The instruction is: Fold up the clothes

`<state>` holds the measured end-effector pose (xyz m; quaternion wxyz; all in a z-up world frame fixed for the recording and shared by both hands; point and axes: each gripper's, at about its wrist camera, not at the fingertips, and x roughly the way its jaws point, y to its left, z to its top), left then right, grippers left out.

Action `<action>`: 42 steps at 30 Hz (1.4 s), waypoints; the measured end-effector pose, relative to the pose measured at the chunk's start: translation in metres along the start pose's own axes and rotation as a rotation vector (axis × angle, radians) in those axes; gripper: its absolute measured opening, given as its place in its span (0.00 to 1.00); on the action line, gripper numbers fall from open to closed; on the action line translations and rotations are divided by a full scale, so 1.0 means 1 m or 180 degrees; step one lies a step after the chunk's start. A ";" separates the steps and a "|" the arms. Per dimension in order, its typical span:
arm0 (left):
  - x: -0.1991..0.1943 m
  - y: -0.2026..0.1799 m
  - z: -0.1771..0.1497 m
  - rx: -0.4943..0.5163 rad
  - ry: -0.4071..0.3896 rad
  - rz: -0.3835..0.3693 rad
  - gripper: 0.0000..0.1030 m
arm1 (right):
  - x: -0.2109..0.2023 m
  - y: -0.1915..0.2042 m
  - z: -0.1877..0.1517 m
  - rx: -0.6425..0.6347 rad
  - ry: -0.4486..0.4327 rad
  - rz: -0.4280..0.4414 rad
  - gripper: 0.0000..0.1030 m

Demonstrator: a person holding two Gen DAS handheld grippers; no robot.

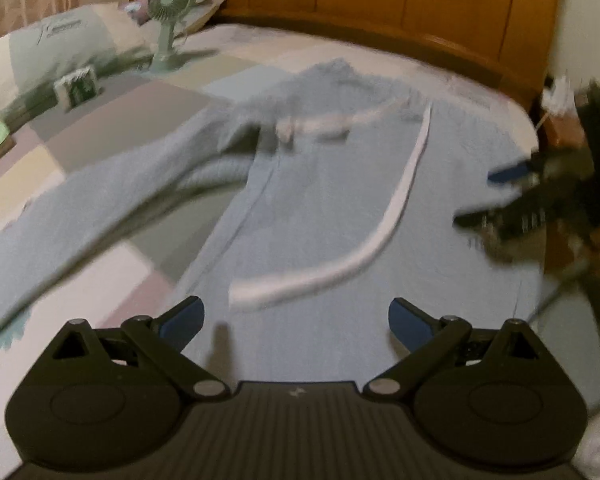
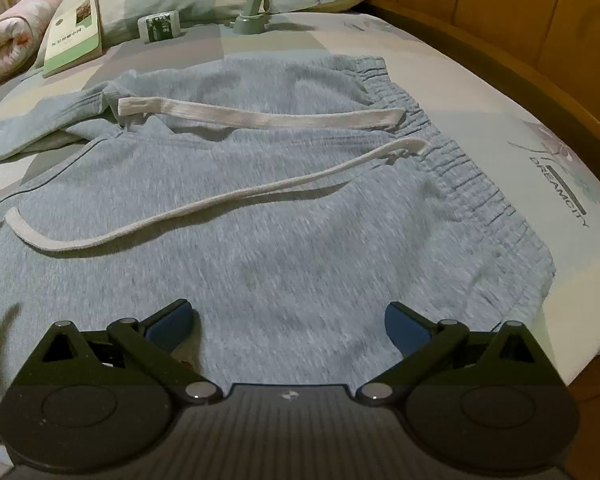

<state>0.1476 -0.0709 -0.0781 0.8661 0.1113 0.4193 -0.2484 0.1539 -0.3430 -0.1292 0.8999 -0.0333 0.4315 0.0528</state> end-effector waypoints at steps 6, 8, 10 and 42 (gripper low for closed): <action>-0.018 0.002 -0.039 -0.0074 0.0217 0.0313 0.96 | -0.018 0.006 0.005 0.0008 -0.0038 0.0166 1.00; -0.026 0.004 -0.043 -0.0142 0.0205 0.0337 0.96 | -0.029 0.016 0.006 -0.0071 -0.0120 0.0352 1.00; -0.030 0.005 -0.047 -0.0184 0.0218 0.0402 0.96 | -0.029 0.024 0.002 -0.0124 -0.0117 0.0392 1.00; -0.095 0.088 -0.103 -0.0930 -0.0022 0.1164 0.97 | -0.044 0.093 -0.014 -0.0558 0.0126 0.0326 1.00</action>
